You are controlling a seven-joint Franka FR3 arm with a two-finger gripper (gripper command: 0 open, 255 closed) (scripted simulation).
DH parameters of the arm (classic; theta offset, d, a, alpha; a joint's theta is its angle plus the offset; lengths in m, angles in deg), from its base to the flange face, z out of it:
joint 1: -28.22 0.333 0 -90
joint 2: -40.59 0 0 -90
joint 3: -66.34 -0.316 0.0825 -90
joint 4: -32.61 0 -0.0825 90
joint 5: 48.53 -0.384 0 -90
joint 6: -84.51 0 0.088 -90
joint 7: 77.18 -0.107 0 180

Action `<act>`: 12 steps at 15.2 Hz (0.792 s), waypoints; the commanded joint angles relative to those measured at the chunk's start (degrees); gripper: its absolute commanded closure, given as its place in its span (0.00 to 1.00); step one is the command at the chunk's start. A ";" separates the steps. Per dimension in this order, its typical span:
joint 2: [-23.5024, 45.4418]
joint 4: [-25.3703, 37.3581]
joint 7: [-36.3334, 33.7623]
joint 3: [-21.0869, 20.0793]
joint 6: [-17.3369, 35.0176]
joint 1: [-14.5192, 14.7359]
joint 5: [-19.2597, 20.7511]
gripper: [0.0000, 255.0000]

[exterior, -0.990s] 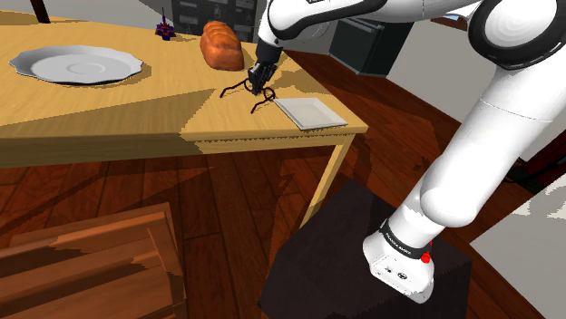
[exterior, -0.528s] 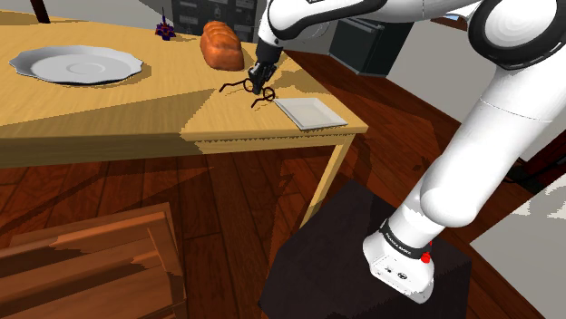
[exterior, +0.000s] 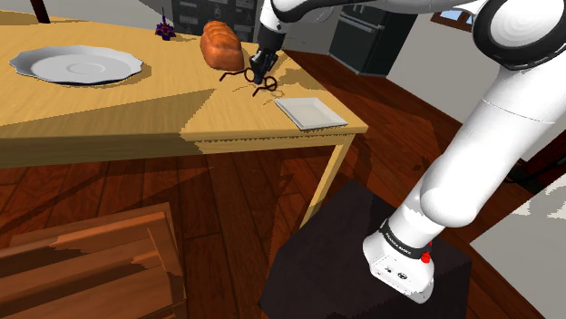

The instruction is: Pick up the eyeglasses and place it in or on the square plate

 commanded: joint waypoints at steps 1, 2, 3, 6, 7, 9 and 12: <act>-0.22 1.39 -0.03 -0.01 -1.62 0.00 0.00 1.00; -0.31 2.05 -0.04 0.00 -2.37 0.00 0.00 1.00; -0.38 2.73 -0.04 0.00 -3.13 0.00 0.00 1.00; -0.54 4.85 -0.07 0.00 -5.40 0.00 0.00 1.00; -0.56 5.59 -0.07 0.00 -6.17 0.00 0.00 1.00; -0.58 7.12 -0.09 0.00 -7.71 0.00 0.01 1.00; -4.76 2.13 1.43 0.66 -6.92 -0.74 -0.44 1.00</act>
